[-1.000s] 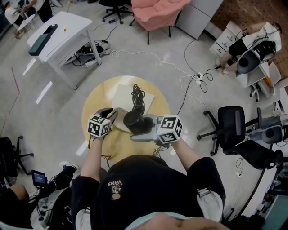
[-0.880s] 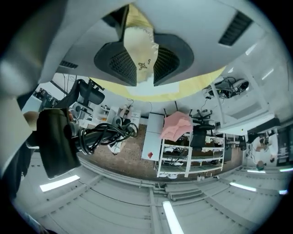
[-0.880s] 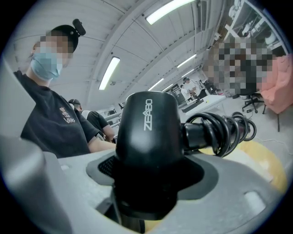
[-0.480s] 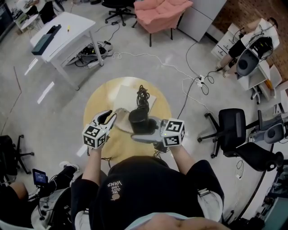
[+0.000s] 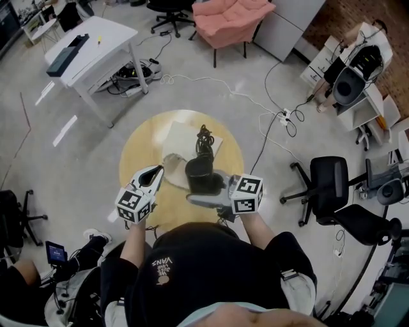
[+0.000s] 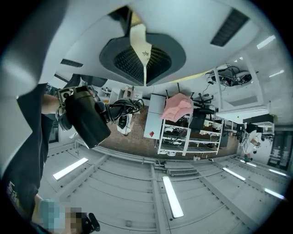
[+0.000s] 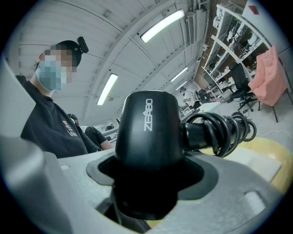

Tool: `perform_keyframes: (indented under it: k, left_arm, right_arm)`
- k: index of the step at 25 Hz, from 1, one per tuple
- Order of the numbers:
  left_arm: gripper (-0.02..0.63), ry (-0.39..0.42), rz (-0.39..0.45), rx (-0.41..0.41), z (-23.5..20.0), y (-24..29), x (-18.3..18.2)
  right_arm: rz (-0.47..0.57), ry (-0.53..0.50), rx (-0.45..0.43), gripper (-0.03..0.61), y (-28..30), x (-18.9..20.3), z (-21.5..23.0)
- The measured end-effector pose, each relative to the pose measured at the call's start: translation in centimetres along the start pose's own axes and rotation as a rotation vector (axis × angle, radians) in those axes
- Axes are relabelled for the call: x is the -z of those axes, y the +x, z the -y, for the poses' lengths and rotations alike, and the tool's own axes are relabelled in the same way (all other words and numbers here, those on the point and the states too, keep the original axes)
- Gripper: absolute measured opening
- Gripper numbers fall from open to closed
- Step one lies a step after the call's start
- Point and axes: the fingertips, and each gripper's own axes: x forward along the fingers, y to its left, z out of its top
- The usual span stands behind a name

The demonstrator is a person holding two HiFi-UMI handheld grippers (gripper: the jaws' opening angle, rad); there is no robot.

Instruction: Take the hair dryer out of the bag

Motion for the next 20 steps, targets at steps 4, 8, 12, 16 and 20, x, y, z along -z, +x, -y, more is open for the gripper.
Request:
perform_keyframes:
  k: [4,8,12,16,20]
  left_arm:
    - [0.025,-0.018,0.024,0.002,0.4,-0.8,-0.7]
    - [0.020,-0.030,0.041,0.004,1.1,-1.1,-0.9]
    - [0.015,-0.037,0.047,-0.007,1.0,-1.5,-0.8]
    - [0.014,-0.042,0.042,-0.018,0.8,-1.7,-1.0]
    - [0.012,-0.049,0.048,-0.019,0.9,-1.8,-1.1]
  right_arm:
    - [0.003,0.003,0.002,0.356,0.4,0.2,-0.3]
    - [0.003,0.003,0.000,0.356,0.4,0.2,-0.4]
    - [0.002,0.010,-0.005,0.356,0.7,0.3,-0.3]
    - [-0.005,0.008,-0.013,0.356,0.8,0.0,-0.4]
    - [-0.010,0.009,-0.016,0.356,0.8,0.2,-0.5]
